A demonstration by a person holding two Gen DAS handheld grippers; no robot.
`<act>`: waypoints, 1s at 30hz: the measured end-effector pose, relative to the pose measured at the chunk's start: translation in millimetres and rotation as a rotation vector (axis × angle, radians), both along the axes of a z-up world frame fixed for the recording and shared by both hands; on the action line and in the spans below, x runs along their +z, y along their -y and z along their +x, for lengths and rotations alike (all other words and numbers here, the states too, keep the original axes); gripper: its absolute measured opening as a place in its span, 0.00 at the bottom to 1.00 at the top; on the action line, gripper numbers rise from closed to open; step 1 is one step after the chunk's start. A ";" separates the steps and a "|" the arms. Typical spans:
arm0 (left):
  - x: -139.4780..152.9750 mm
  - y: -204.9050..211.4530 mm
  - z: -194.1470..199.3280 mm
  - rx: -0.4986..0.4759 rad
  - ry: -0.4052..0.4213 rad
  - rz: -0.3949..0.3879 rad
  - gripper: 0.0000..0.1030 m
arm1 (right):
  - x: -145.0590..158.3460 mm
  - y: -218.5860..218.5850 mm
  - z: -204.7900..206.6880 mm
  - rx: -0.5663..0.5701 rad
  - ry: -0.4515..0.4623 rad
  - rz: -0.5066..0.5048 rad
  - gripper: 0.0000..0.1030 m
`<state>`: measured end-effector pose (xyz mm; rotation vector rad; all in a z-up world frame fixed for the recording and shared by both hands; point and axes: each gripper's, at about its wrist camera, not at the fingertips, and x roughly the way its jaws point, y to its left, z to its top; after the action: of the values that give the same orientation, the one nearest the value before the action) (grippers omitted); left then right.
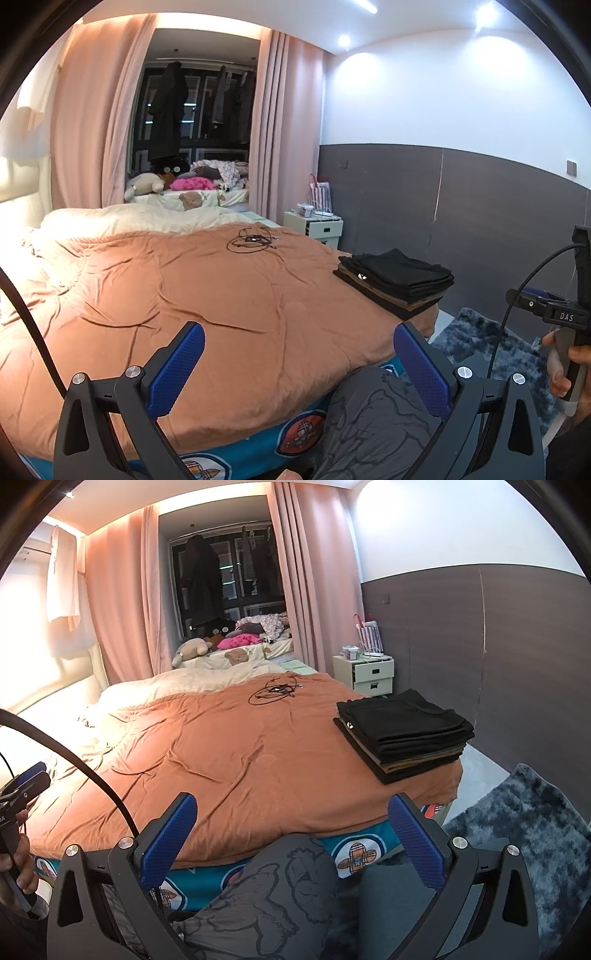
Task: Fold small clothes
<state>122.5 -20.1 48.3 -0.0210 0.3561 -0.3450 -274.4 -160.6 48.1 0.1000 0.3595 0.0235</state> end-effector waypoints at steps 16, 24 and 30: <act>1.8 -6.2 -7.5 0.035 0.006 -0.014 1.00 | 0.5 -15.5 0.8 0.013 -0.002 -0.020 1.00; 1.0 -7.7 -7.8 0.043 -0.001 -0.022 1.00 | 0.1 -17.3 2.0 0.010 -0.009 -0.020 1.00; 0.9 -7.8 -7.7 0.042 -0.002 -0.018 1.00 | 0.7 -16.7 2.0 0.010 -0.011 -0.021 1.00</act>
<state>114.9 -12.2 49.1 -0.0466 0.3540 -0.3062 -272.4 -143.9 48.9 0.0774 0.3711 0.0294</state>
